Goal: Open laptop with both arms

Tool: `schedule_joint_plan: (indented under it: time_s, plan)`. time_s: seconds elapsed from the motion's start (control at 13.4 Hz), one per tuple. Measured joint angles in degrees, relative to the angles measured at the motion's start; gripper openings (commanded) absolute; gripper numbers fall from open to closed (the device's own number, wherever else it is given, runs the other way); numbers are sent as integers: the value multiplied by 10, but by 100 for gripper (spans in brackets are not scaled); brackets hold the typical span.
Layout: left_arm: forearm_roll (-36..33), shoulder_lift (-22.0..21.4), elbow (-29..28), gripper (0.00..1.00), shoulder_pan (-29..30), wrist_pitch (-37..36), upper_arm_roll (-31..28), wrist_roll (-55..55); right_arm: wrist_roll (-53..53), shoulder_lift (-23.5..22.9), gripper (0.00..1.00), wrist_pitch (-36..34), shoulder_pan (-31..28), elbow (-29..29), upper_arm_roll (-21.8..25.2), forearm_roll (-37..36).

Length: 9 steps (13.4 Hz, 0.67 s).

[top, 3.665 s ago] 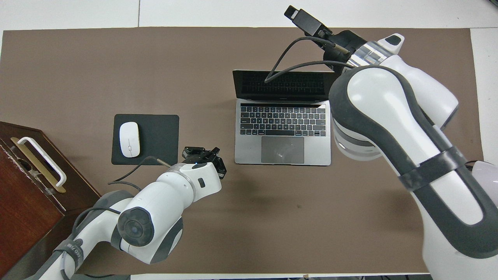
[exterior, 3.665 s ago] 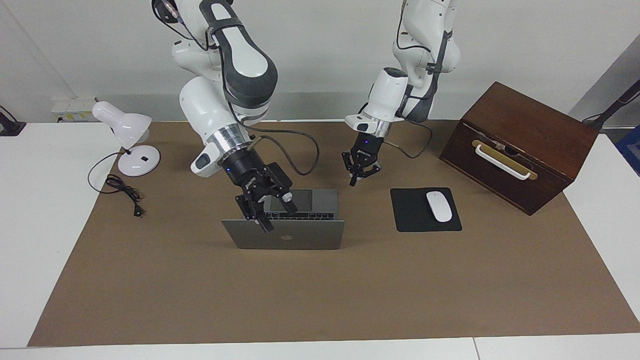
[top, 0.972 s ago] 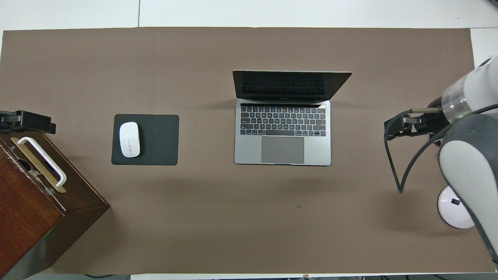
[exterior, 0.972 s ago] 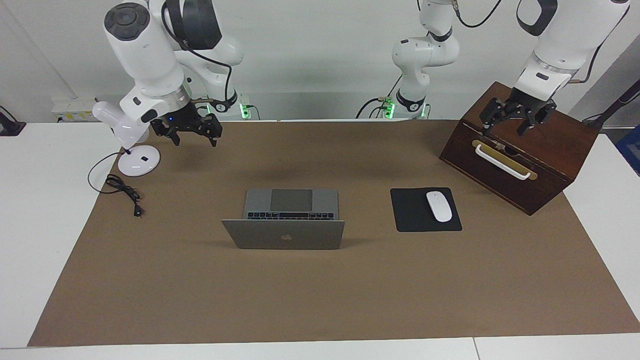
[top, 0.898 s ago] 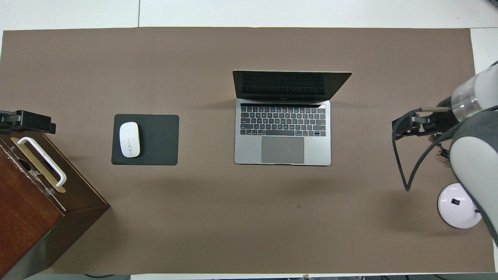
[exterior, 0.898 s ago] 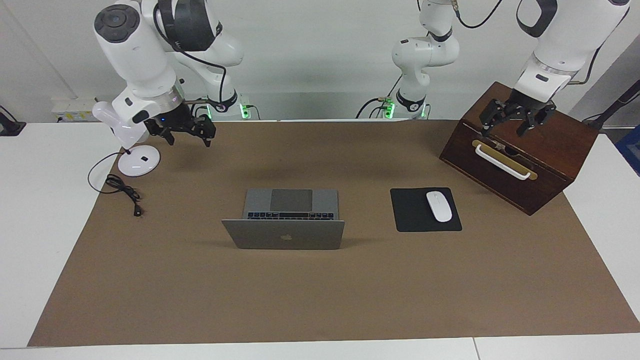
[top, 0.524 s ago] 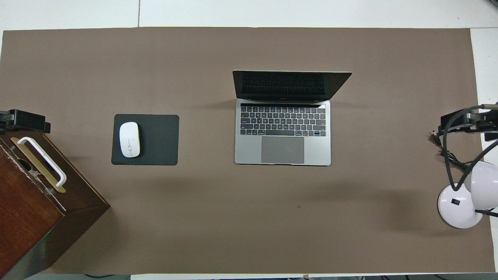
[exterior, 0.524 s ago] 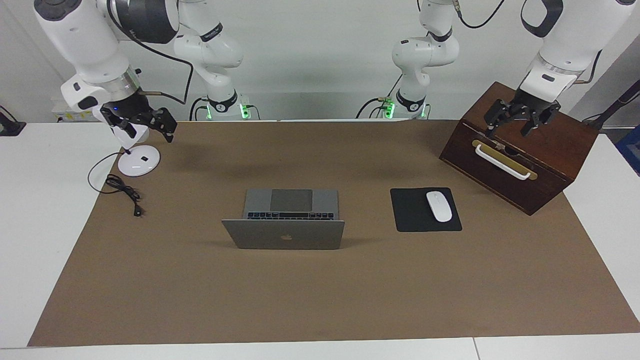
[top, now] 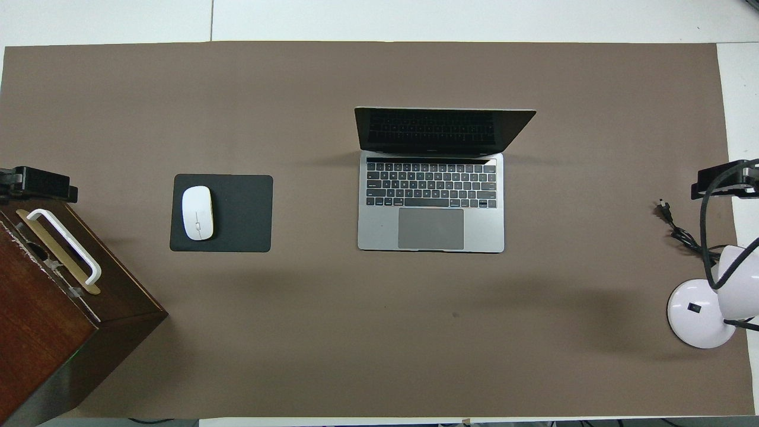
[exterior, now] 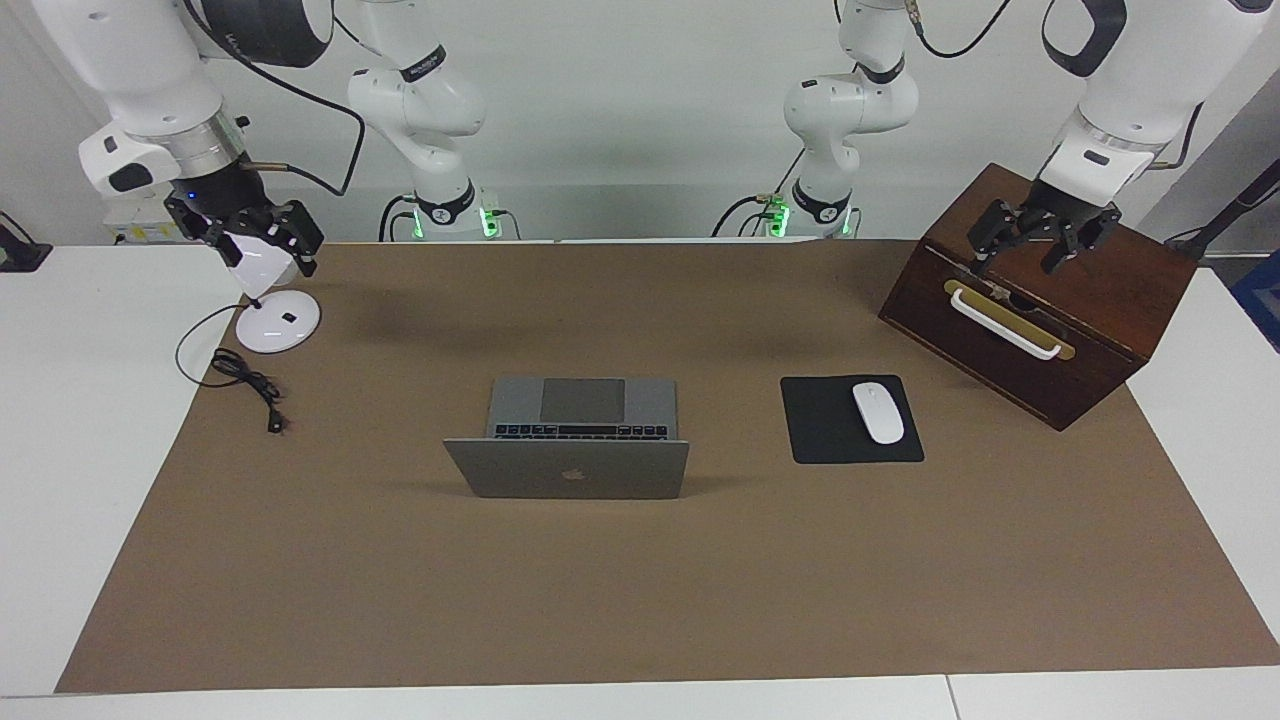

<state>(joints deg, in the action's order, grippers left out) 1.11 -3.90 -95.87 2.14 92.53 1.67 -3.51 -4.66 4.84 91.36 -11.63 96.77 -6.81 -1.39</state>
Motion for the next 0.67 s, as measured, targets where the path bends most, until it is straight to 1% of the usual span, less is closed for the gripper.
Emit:
schedule_joint_plan:
  time_s: [0.45,0.6,0.67]
  plan:
    - [0,0,0,100,0,0,0,0,8,0,100,24,5,-10,-23,3]
    - [0,0,0,100,0,0,0,0,8,0,100,33,32,-11,-11,4]
    - [0,0,0,100,0,0,0,0,8,0,100,33,56,-11,6,4]
